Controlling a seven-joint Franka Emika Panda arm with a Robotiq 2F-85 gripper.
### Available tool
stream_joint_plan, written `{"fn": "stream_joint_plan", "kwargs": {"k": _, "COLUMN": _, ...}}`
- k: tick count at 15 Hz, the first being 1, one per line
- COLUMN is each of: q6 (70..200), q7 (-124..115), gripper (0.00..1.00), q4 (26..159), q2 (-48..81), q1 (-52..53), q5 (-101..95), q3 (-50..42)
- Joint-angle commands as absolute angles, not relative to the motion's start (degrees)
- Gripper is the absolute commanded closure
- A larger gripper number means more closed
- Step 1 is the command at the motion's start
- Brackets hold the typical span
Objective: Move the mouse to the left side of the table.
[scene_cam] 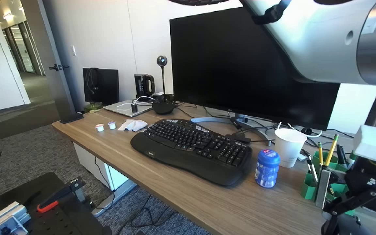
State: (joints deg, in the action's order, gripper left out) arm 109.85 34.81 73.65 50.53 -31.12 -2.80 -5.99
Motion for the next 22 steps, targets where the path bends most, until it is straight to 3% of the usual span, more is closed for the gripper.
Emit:
{"fn": "stream_joint_plan", "kwargs": {"k": 1, "q6": 113.1, "q7": 34.5, "gripper": 0.58, "q4": 80.7, "q2": 45.9, "q1": -30.0, "q5": -3.7, "q3": -6.2}}
{"fn": "stream_joint_plan", "kwargs": {"k": 22, "q6": 128.1, "q7": 32.6, "gripper": 0.58, "q4": 100.6, "q2": 36.9, "q1": -23.6, "q5": -5.6, "q3": -6.9}}
